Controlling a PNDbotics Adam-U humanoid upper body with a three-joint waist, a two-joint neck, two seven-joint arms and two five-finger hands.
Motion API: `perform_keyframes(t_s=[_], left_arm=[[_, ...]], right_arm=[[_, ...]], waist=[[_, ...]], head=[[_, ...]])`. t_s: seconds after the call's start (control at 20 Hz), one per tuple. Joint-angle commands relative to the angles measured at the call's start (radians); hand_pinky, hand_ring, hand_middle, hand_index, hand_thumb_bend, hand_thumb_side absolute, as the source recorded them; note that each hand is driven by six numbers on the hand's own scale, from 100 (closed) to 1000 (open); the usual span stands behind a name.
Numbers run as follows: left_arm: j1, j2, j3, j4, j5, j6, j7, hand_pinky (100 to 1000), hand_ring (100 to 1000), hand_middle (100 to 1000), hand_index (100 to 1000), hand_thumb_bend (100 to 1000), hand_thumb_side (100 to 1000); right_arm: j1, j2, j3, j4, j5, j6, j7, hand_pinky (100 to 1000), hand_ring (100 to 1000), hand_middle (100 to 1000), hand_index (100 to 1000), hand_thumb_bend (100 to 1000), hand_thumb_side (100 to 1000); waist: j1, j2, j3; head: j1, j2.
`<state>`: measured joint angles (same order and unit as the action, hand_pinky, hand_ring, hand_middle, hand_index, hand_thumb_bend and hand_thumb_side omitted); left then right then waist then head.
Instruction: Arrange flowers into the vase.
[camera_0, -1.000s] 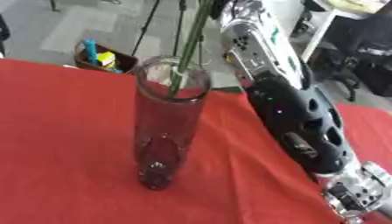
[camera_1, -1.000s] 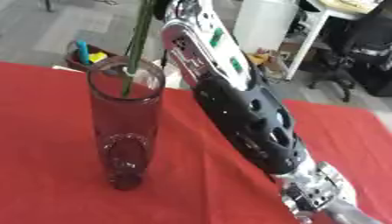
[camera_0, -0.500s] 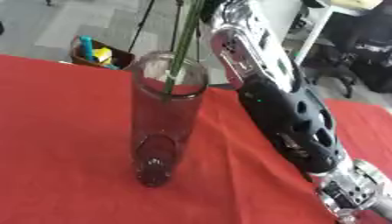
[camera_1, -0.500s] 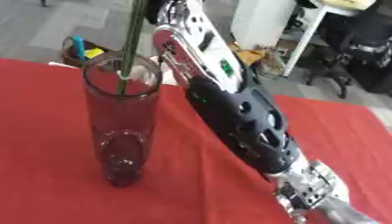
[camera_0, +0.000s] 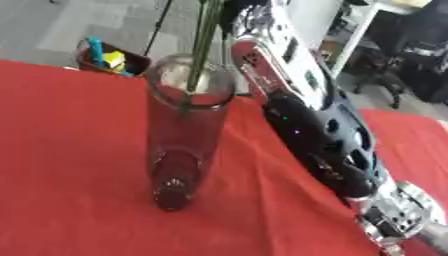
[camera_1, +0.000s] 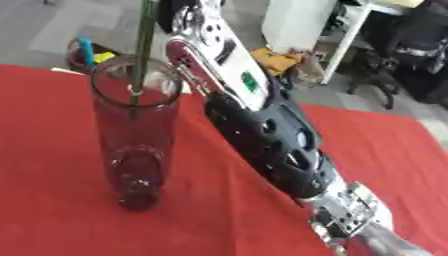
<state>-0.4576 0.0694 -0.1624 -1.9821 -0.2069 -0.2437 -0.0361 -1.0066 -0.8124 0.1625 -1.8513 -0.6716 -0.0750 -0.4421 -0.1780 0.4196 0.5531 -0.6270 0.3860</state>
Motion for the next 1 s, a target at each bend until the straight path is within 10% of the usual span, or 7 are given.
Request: perform_keyframes(t_s=[0.05, 1.0], left_arm=[[-0.014, 0.002, -0.008, -0.018, 0.003, -0.002, -0.002, 723, 525, 780, 872, 100, 1000], [-0.011, 0.002, -0.007, -0.018, 0.006, 0.0, -0.013, 723, 524, 781, 873, 100, 1000]], right_arm=[[-0.003, -0.02, -0.007, -0.024, 0.04, 0.031, 0.015, 382, 487, 100, 187, 100, 877], [0.038, -0.041, -0.036, -0.058, 0.274, 0.215, 0.144, 617, 655, 100, 316, 100, 852]], waist=[[0.009, -0.021, -0.001], [0.005, -0.026, -0.018]], head=[[0.001, -0.006], [0.018, -0.007]])
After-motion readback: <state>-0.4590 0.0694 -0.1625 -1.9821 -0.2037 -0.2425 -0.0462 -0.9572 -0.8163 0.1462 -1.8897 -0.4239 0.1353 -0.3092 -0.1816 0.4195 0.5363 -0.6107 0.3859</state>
